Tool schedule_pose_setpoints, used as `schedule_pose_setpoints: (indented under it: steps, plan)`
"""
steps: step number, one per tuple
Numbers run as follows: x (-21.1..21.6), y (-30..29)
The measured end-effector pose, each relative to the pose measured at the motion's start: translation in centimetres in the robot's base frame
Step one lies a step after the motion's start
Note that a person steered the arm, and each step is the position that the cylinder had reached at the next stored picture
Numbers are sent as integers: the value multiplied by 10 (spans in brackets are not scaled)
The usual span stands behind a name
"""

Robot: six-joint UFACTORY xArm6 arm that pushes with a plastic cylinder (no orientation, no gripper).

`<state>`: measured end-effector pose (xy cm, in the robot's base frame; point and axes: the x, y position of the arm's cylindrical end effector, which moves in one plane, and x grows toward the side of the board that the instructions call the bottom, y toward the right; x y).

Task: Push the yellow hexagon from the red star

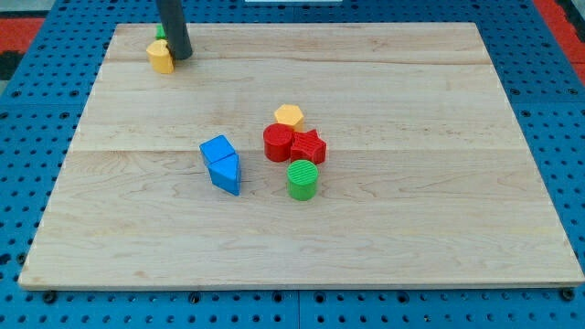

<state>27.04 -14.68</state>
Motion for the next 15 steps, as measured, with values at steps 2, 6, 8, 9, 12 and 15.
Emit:
schedule_pose_setpoints:
  steps: [2, 6, 8, 9, 12, 15]
  plan:
    - [91, 152]
    - [169, 167]
    - [172, 241]
    - [219, 254]
    - [176, 147]
    - [177, 106]
